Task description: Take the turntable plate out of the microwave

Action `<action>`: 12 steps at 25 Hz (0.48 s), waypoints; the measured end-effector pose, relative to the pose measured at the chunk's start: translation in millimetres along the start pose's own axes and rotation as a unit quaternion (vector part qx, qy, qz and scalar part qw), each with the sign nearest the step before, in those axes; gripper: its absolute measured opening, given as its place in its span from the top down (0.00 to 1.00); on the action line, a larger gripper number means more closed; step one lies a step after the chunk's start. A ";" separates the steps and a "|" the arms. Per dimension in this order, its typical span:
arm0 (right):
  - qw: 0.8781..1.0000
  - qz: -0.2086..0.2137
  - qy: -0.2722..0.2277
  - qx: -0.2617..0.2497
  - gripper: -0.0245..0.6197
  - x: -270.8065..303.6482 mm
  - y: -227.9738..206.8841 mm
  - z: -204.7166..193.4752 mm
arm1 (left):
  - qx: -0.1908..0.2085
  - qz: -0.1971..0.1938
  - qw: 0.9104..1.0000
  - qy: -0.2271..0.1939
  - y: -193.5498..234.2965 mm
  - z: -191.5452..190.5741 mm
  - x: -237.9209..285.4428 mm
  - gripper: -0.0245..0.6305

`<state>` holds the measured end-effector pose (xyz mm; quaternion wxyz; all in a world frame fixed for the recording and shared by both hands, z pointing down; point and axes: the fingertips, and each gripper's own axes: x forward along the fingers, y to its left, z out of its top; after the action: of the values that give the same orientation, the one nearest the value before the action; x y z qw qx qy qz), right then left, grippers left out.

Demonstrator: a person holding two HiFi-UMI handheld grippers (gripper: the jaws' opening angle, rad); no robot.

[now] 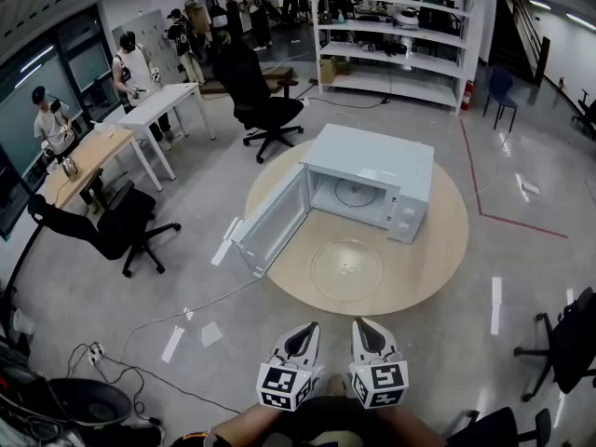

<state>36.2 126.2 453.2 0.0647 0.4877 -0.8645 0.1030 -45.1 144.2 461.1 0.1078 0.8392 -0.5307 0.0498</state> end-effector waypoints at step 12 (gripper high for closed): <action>1.000 -0.012 0.001 -0.009 0.93 -80.4 95.7 -28.3 | 0.000 0.043 0.999 -0.004 0.9 -23.8 -133.8 0.89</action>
<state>-3.9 247.9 452.6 0.0715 0.4969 -0.8596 0.0953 -103.0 267.2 457.8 0.1030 0.8158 -0.5669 0.0508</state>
